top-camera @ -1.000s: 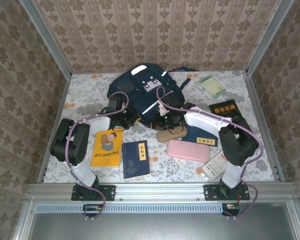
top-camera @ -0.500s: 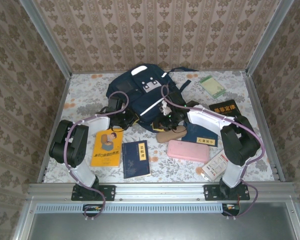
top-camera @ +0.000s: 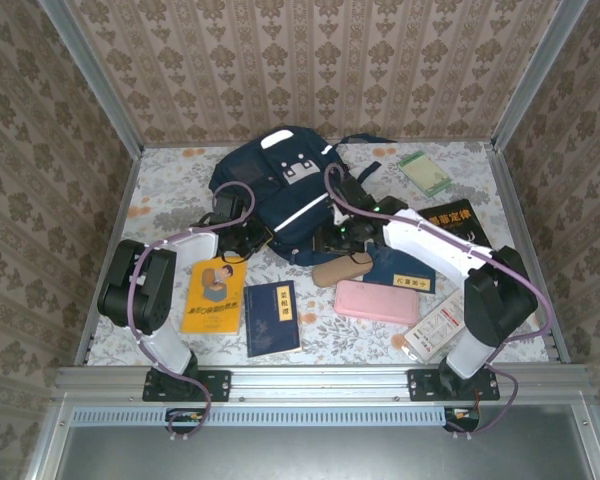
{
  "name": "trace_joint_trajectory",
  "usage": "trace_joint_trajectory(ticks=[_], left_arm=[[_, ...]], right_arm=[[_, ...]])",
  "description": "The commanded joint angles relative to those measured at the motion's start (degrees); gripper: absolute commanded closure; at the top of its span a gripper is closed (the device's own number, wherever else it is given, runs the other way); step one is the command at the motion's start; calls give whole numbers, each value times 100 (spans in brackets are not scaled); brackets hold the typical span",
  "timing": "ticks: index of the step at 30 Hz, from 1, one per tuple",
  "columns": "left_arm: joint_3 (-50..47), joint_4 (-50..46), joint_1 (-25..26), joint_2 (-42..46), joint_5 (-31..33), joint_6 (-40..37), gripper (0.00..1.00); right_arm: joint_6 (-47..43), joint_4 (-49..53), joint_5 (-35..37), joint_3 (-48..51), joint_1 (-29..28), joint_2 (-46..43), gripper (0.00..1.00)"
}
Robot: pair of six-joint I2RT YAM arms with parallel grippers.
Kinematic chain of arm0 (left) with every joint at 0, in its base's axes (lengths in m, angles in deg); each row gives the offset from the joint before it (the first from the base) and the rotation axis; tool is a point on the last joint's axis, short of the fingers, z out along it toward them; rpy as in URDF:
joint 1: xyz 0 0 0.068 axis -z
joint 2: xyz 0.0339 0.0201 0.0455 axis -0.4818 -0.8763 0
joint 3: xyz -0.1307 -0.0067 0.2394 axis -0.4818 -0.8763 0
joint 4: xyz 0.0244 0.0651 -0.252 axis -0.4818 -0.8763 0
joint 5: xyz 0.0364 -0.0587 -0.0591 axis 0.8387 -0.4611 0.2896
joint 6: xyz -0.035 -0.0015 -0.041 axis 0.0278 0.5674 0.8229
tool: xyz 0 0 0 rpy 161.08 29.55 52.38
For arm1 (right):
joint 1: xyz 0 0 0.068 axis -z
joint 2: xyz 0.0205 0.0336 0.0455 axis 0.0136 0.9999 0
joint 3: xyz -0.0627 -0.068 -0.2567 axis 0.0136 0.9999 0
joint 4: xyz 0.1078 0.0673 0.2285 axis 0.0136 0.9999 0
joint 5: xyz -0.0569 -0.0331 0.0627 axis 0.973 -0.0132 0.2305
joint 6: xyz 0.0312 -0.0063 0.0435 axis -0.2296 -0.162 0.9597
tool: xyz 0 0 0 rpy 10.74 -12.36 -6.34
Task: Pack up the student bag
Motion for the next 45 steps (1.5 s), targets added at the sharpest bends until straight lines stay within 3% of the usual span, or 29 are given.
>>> trace_joint_trajectory(ticks=[1,5,10,13,14,15,20,26,37,45], left_arm=[[216,-40,36,137,244,-125,97],[306,-184,85,241,190,-63,97],[317,-40,97,283,-29,151,97],[339,-53,126,325,-42,173,97],[338,-42,128,342,-42,190,97],[334,-33,125,358,-51,206,97],[330,-29,131,467,-79,258,98],[301,-119,86,559,-25,200,98],[197,-215,23,621,35,29,98],[286,-518,31,707,203,-239,98]], right_arm=[[-364,-106,817,-17,-401,-157,64],[-1627,-706,2632,166,-1150,-407,62],[-2206,-479,3520,-211,-1561,70,51],[-2335,-462,3771,-456,-1721,428,36],[-2335,-462,3777,-566,-1748,561,21],[-2334,-389,3772,-670,-1767,687,20],[-2318,-180,3862,-1123,-1795,1299,20],[-2335,-239,4019,-935,-1732,1304,26],[-1904,-401,3783,423,-974,139,34],[-1828,-1309,2549,1254,-317,-1096,47]])
